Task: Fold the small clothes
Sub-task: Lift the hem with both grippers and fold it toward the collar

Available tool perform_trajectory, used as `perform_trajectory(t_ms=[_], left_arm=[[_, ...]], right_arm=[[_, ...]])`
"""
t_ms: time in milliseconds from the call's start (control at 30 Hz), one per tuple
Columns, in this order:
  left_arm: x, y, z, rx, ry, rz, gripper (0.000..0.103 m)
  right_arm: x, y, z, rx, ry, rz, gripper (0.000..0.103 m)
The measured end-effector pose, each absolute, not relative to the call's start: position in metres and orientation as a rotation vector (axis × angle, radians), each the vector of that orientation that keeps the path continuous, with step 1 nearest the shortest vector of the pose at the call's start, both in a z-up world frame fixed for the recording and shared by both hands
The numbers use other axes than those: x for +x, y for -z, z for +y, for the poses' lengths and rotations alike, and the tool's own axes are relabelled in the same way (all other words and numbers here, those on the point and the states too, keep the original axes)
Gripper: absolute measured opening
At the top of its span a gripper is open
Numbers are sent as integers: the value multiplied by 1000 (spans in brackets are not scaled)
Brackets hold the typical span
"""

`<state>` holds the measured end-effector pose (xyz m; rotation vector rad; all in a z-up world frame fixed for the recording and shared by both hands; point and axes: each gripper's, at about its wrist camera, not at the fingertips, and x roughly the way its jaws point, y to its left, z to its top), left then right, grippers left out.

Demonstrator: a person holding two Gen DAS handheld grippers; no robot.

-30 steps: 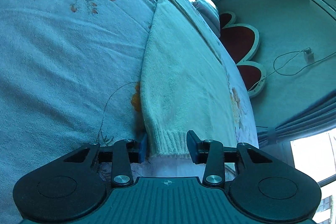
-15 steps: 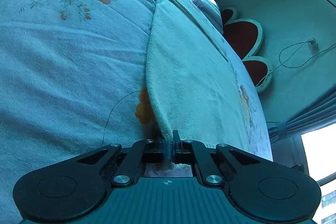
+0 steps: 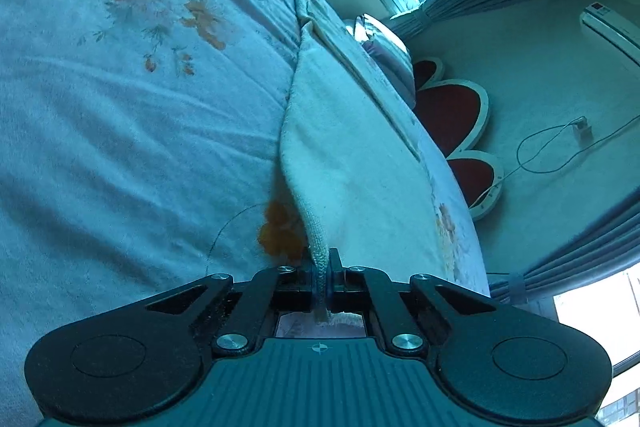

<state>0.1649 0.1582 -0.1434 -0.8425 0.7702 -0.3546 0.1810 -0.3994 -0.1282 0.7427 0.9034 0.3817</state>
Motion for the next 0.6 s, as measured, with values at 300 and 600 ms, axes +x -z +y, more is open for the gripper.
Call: perform_trajectory(t_ms=[300,600], left_arm=[[235,69,154,-778,426,583,4],[331,28,139,-685,416,510,4]], right_arm=[[216,57,-395,616,-436,736,5],[311,0,-387,499,-496,634,5]])
